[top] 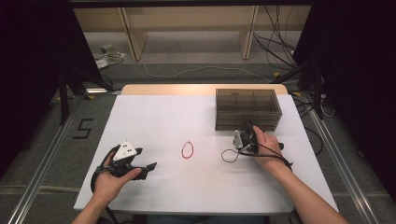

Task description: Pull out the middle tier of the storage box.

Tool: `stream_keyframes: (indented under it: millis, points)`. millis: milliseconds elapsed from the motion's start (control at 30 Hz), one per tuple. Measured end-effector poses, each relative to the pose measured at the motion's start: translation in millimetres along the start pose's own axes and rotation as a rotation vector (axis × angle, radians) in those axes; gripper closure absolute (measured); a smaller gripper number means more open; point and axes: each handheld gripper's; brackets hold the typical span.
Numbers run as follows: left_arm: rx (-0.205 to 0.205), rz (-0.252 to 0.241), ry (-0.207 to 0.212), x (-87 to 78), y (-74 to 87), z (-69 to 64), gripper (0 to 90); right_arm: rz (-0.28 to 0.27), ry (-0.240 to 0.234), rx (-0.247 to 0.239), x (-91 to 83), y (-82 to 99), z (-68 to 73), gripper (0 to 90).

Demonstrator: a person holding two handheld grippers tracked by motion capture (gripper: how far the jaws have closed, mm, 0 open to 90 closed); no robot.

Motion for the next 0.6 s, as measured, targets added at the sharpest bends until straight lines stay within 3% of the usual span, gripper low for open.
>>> stream_keyframes:
  millis: [267, 333, 600]
  points:
    - [-0.002, -0.003, 0.002, 0.4, -0.1, -0.5, 20.0, 0.025, 0.032, -0.03, 1.3, -1.2, 3.2, 71.7]
    - [0.0, -0.006, 0.004, -0.1, -0.2, -0.5, 19.8, 0.037, 0.055, -0.06, 2.5, -2.5, 4.9, 74.2]
    - [0.002, -0.007, 0.003, -0.1, -0.2, -0.7, 19.7, 0.057, 0.089, -0.102, 4.3, -3.5, 7.8, 76.3]
Point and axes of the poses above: each handheld gripper's, and its own axes: x roughly forward along the jaws, y roughly out of its underside, z roughly to its left, and after that the axes turned 15 degrees about -y, right-handed
